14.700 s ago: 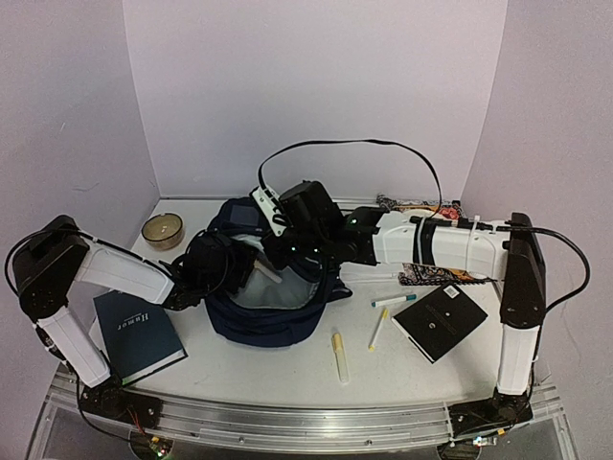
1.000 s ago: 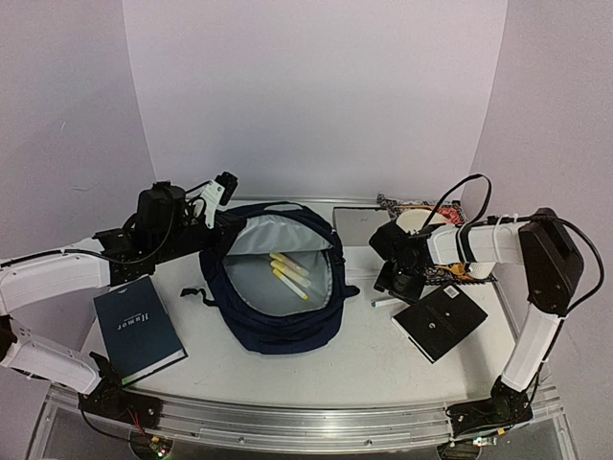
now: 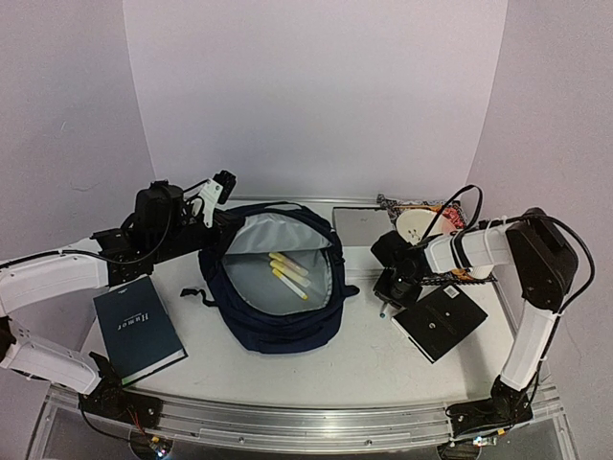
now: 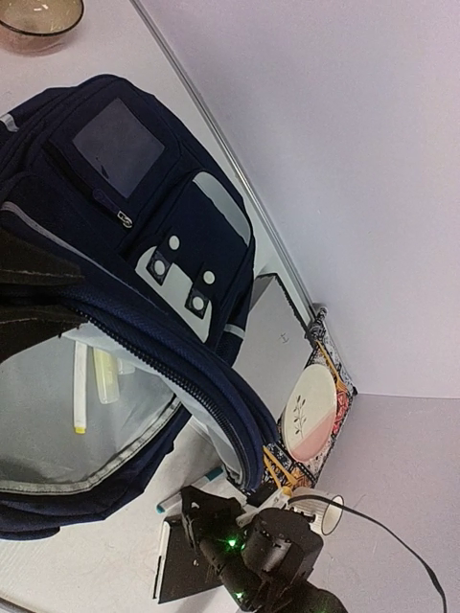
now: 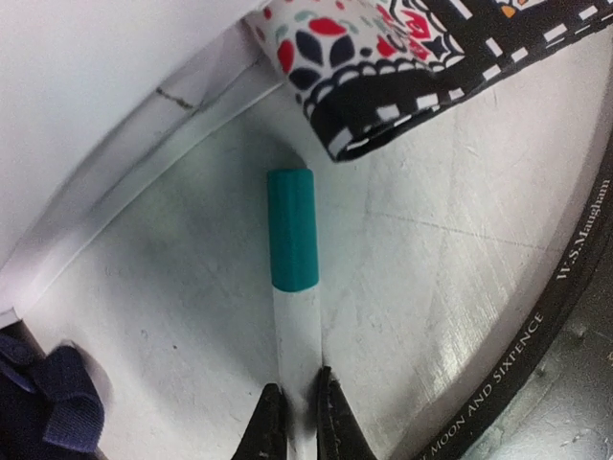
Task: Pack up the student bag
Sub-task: Adjust the pen at the center of the board.
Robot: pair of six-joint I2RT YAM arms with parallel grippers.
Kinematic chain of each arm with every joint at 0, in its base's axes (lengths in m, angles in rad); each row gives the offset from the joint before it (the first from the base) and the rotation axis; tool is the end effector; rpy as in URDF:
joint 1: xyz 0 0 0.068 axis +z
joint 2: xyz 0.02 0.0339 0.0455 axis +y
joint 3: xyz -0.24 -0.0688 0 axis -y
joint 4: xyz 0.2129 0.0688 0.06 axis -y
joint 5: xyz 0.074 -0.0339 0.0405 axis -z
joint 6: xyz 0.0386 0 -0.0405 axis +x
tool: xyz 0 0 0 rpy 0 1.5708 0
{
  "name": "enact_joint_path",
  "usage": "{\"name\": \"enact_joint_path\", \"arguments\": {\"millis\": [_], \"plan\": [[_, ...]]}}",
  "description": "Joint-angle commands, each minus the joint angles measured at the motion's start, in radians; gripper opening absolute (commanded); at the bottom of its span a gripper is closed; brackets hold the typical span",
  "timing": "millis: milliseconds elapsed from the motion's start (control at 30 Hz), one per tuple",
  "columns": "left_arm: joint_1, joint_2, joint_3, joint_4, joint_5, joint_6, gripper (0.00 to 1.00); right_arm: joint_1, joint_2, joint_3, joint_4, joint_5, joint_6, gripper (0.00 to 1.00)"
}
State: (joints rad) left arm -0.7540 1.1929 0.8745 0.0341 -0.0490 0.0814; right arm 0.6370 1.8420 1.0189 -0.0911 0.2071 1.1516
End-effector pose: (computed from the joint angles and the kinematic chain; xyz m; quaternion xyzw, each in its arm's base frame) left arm 0.1912 -0.1769 0.2953 0.3111 0.7371 -0.1794 0.5725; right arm 0.2791 0.1966 0.1409 0.2718 0.9020 0.1888 0.2771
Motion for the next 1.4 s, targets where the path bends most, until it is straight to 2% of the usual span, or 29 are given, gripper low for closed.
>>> {"name": "enact_joint_path", "arguments": {"millis": [0, 200, 667, 833, 967, 1133, 1367], "plan": [[-0.005, -0.060, 0.027, 0.132, -0.023, 0.003, 0.00, 0.033, -0.030, -0.060, -0.116, -0.059, -0.065, 0.00], [-0.005, -0.055, 0.026, 0.132, -0.022, 0.005, 0.00, 0.065, -0.123, -0.047, -0.120, -0.027, -0.220, 0.00], [-0.005, -0.045, 0.026, 0.132, -0.018, 0.006, 0.00, 0.249, -0.268, 0.127, -0.119, 0.047, -0.945, 0.00], [-0.005, -0.044, 0.026, 0.132, -0.014, 0.006, 0.00, 0.291, -0.253, 0.191, -0.110, 0.022, -1.115, 0.00], [-0.004, -0.046, 0.024, 0.132, -0.024, 0.011, 0.00, 0.293, -0.212, 0.227, -0.114, 0.143, -1.085, 0.00], [-0.005, -0.046, 0.023, 0.132, -0.031, 0.015, 0.00, 0.284, -0.173, 0.203, -0.137, 0.164, -0.970, 0.25], [-0.005, -0.040, 0.023, 0.132, -0.031, 0.016, 0.00, 0.189, -0.143, 0.170, -0.171, 0.039, -0.817, 0.42]]}}
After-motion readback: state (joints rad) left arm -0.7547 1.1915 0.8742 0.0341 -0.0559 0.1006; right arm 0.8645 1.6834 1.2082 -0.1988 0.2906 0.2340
